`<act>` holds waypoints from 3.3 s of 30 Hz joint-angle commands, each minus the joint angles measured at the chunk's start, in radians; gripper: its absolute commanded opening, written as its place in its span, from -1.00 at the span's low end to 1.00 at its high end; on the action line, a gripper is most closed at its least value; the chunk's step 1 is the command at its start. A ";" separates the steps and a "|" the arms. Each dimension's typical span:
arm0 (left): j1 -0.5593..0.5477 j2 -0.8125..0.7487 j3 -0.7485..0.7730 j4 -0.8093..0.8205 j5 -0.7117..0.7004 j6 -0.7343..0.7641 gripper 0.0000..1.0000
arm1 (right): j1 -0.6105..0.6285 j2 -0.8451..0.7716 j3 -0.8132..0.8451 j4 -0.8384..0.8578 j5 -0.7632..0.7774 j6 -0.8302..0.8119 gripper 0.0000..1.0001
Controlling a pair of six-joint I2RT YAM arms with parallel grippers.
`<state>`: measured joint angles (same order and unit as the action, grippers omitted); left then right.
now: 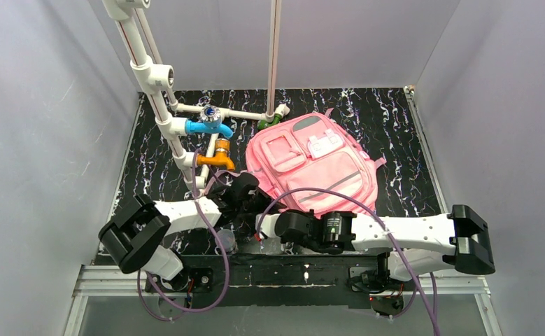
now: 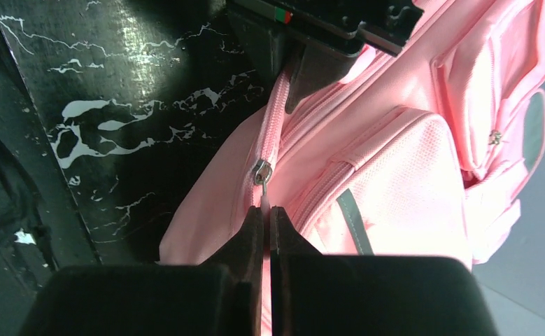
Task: Pack the student bag
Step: Zip the student bag at the center of the board.
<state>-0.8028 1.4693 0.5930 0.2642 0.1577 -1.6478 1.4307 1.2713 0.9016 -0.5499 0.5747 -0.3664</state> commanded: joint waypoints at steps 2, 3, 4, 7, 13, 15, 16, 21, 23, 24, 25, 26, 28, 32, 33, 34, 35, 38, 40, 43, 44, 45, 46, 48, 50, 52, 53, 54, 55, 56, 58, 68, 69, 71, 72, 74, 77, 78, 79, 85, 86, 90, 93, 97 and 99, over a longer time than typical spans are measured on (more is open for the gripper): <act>0.011 -0.065 -0.091 -0.068 -0.068 -0.036 -0.95 | 0.011 -0.097 -0.005 0.032 0.045 -0.179 -0.97; 0.021 -0.078 -0.094 -0.068 -0.064 -0.027 -0.96 | 0.011 -0.107 -0.011 0.031 0.044 -0.199 -0.97; 0.031 -0.095 -0.095 -0.070 -0.065 -0.017 -0.98 | 0.011 -0.117 -0.026 0.031 0.047 -0.234 -0.97; 0.048 -0.137 -0.089 -0.082 -0.059 0.005 -1.00 | 0.011 -0.122 -0.027 0.050 0.065 -0.265 -0.97; 0.051 -0.176 -0.031 -0.115 -0.020 0.027 -0.82 | -0.017 -0.055 0.091 0.074 -0.017 -0.106 -0.97; 0.051 -0.192 -0.020 -0.118 -0.022 0.039 -0.74 | -0.018 -0.026 0.125 0.060 -0.008 -0.082 -0.97; 0.051 -0.200 -0.020 -0.118 -0.020 0.036 -0.70 | -0.019 -0.017 0.126 0.063 -0.004 -0.080 -0.97; 0.077 -0.258 -0.024 -0.121 -0.017 0.040 -0.56 | -0.032 -0.010 0.118 0.068 0.020 -0.060 -0.97; 0.077 -0.272 -0.022 -0.124 -0.019 0.063 -0.46 | -0.035 -0.018 0.111 0.084 0.035 -0.056 -0.97; 0.077 -0.277 -0.018 -0.125 -0.019 0.081 -0.42 | -0.038 -0.017 0.113 0.084 0.039 -0.058 -0.97; 0.079 -0.284 -0.010 -0.136 -0.020 0.112 -0.34 | -0.040 -0.013 0.119 0.075 0.042 -0.059 -0.97; 0.079 -0.289 0.007 -0.151 -0.023 0.150 -0.28 | -0.041 -0.009 0.125 0.068 0.039 -0.060 -0.97; 0.079 -0.296 0.076 -0.280 -0.048 0.234 -0.11 | -0.041 -0.002 0.132 0.061 0.034 -0.062 -0.97; 0.079 -0.271 0.193 -0.422 -0.070 0.360 0.12 | -0.042 0.002 0.127 0.065 0.025 -0.059 -0.97; 0.080 -0.264 0.206 -0.432 -0.071 0.375 0.17 | -0.041 0.003 0.126 0.065 0.024 -0.058 -0.97; 0.079 -0.257 0.212 -0.436 -0.066 0.384 0.21 | -0.042 0.003 0.124 0.064 0.024 -0.056 -0.97; 0.080 -0.249 0.217 -0.444 -0.065 0.389 0.25 | -0.042 0.004 0.121 0.063 0.024 -0.054 -0.97; 0.079 -0.232 0.244 -0.469 -0.065 0.434 0.35 | -0.042 -0.001 0.112 0.057 0.036 -0.045 -0.97; 0.075 -0.209 0.294 -0.505 -0.062 0.512 0.38 | -0.042 -0.011 0.103 0.053 0.046 -0.038 -0.97; 0.039 -0.154 0.382 -0.578 -0.070 0.617 0.41 | -0.043 -0.037 0.077 0.058 0.064 -0.035 -0.97; 0.018 -0.133 0.416 -0.625 -0.087 0.645 0.42 | -0.044 -0.046 0.067 0.064 0.066 -0.035 -0.97; -0.004 -0.108 0.443 -0.656 -0.115 0.669 0.43 | -0.046 -0.056 0.060 0.068 0.066 -0.036 -0.97; -0.026 -0.093 0.460 -0.676 -0.138 0.687 0.43 | -0.048 -0.060 0.056 0.069 0.066 -0.037 -0.97; -0.058 -0.073 0.475 -0.692 -0.197 0.706 0.51 | -0.051 -0.065 0.056 0.061 0.070 -0.039 -0.97; -0.072 -0.054 0.479 -0.692 -0.205 0.699 0.52 | -0.054 -0.070 0.058 0.054 0.074 -0.041 -0.97; -0.089 -0.028 0.489 -0.692 -0.210 0.708 0.52 | -0.059 -0.079 0.055 0.044 0.079 -0.043 -0.97; -0.100 -0.015 0.494 -0.692 -0.219 0.717 0.52 | -0.062 -0.086 0.049 0.038 0.080 -0.045 -0.97; -0.113 -0.006 0.500 -0.691 -0.224 0.724 0.51 | -0.064 -0.096 0.042 0.035 0.084 -0.045 -0.97; -0.125 0.001 0.504 -0.693 -0.235 0.732 0.49 | -0.068 -0.109 0.032 0.033 0.084 -0.048 -0.97; -0.138 0.005 0.503 -0.694 -0.250 0.740 0.46 | -0.069 -0.121 0.023 0.028 0.079 -0.052 -0.97; -0.155 0.004 0.496 -0.695 -0.260 0.744 0.45 | -0.070 -0.153 -0.001 0.013 0.055 -0.085 -0.97; -0.267 -0.080 0.351 -0.624 -0.352 0.594 0.20 | -0.086 -0.262 -0.061 0.022 0.013 -0.130 -0.97; -0.277 -0.109 0.305 -0.577 -0.364 0.564 0.21 | -0.087 -0.258 -0.055 0.017 -0.002 -0.122 -0.97; -0.288 -0.157 0.220 -0.453 -0.374 0.504 0.30 | -0.087 -0.253 -0.052 0.019 -0.025 -0.116 -0.97; -0.291 -0.170 0.190 -0.421 -0.380 0.472 0.35 | -0.087 -0.251 -0.051 0.023 -0.030 -0.114 -0.97; -0.293 -0.185 0.151 -0.377 -0.395 0.397 0.40 | -0.087 -0.250 -0.049 0.030 -0.039 -0.114 -0.97; -0.293 -0.187 0.117 -0.318 -0.412 0.279 0.38 | -0.087 -0.250 -0.043 0.043 -0.060 -0.125 -0.97; -0.293 -0.179 0.118 -0.311 -0.419 0.243 0.37 | -0.087 -0.249 -0.036 0.041 -0.074 -0.134 -0.97; -0.292 -0.167 0.121 -0.303 -0.426 0.206 0.36 | -0.087 -0.243 -0.029 0.035 -0.088 -0.142 -0.97; -0.362 -0.208 0.053 -0.218 -0.582 0.022 0.45 | -0.087 -0.217 -0.003 0.008 -0.117 -0.203 -0.97; -0.393 -0.240 0.021 -0.216 -0.638 -0.044 0.49 | -0.087 -0.222 -0.003 0.016 -0.119 -0.213 -0.97; -0.467 -0.312 -0.052 -0.215 -0.805 -0.261 0.55 | -0.087 -0.223 0.009 0.032 -0.130 -0.236 -0.97; -0.504 -0.310 -0.036 -0.215 -0.886 -0.327 0.57 | -0.087 -0.210 0.020 0.028 -0.137 -0.241 -0.97; -0.514 -0.296 -0.017 -0.208 -0.913 -0.377 0.53 | -0.087 -0.210 0.028 0.037 -0.144 -0.237 -0.97; -0.512 -0.298 0.033 -0.224 -0.927 -0.218 0.60 | -0.087 -0.210 0.033 0.033 -0.142 -0.234 -0.97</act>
<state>-1.3125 1.1824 0.5556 0.0578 -0.6300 -1.9190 1.3476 1.0740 0.8604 -0.6106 0.4156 -0.5842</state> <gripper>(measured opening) 0.778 0.044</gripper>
